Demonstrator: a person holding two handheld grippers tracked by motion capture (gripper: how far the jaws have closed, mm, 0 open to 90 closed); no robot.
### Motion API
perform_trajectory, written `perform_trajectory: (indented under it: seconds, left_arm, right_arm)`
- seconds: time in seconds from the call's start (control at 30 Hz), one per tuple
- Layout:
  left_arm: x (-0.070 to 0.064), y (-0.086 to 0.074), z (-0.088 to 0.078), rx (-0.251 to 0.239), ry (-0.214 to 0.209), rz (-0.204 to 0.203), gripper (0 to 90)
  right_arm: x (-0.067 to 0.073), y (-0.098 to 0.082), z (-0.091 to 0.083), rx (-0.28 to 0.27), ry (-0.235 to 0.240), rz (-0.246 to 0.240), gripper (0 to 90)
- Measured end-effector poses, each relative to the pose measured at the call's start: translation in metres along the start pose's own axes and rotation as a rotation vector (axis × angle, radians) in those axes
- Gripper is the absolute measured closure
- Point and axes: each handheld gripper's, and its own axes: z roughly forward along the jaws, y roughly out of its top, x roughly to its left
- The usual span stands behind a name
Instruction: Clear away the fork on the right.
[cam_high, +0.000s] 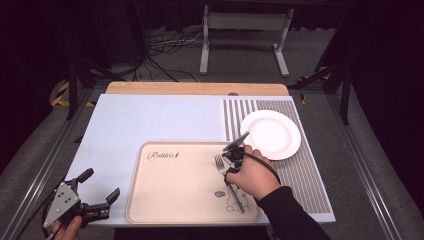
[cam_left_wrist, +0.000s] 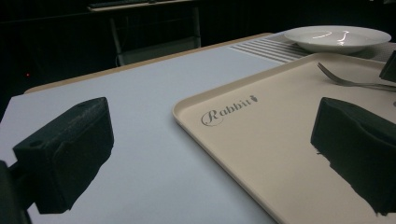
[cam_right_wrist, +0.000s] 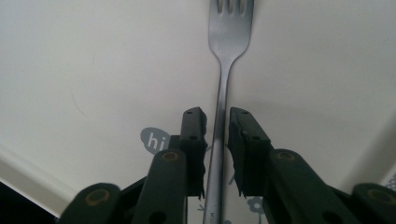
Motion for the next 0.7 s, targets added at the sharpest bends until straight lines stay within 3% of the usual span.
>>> perform_trajectory:
  seconds: [0.07, 0.1, 0.13, 0.17, 0.23, 0.27, 0.47, 0.57, 0.7]
  left_arm:
    - [0.0000, 0.0000, -0.0001, 0.001, 0.000, 0.000, 0.1]
    - [0.0001, 0.0002, -0.0002, 0.002, 0.000, 0.001, 0.1]
    - [0.0000, 0.0001, -0.0001, 0.001, 0.000, 0.001, 0.1]
    - [0.0000, 0.0001, -0.0001, 0.001, 0.000, 0.001, 0.1]
    - [-0.0001, 0.0002, -0.0001, 0.002, 0.000, 0.001, 0.1]
    - [-0.0001, 0.0002, -0.0002, 0.003, 0.000, 0.002, 0.1]
    - [0.0001, 0.0001, -0.0002, 0.002, 0.001, 0.000, 0.1]
    - [0.0000, 0.0001, -0.0002, 0.002, 0.001, 0.000, 0.1]
    - [0.0000, 0.0002, -0.0003, 0.005, 0.001, 0.002, 0.1]
  right_arm:
    - [0.0006, 0.0002, -0.0030, -0.043, 0.006, -0.041, 63.2]
    - [0.0006, 0.0002, -0.0030, -0.043, 0.006, -0.041, 63.2]
    - [0.0012, 0.0013, -0.0037, -0.147, 0.025, -0.115, 42.1]
    - [0.0012, 0.0013, -0.0037, -0.147, 0.025, -0.115, 42.1]
    - [-0.0007, 0.0034, -0.0052, -0.238, 0.046, -0.184, 38.0]
    - [-0.0017, 0.0039, -0.0059, -0.256, 0.052, -0.202, 38.6]
    - [-0.0058, 0.0026, -0.0054, -0.319, 0.100, -0.358, 58.1]
    - [-0.0058, -0.0006, -0.0024, -0.344, 0.112, -0.406, 72.3]
    - [-0.0069, -0.0040, 0.0029, -0.342, 0.089, -0.438, 88.9]
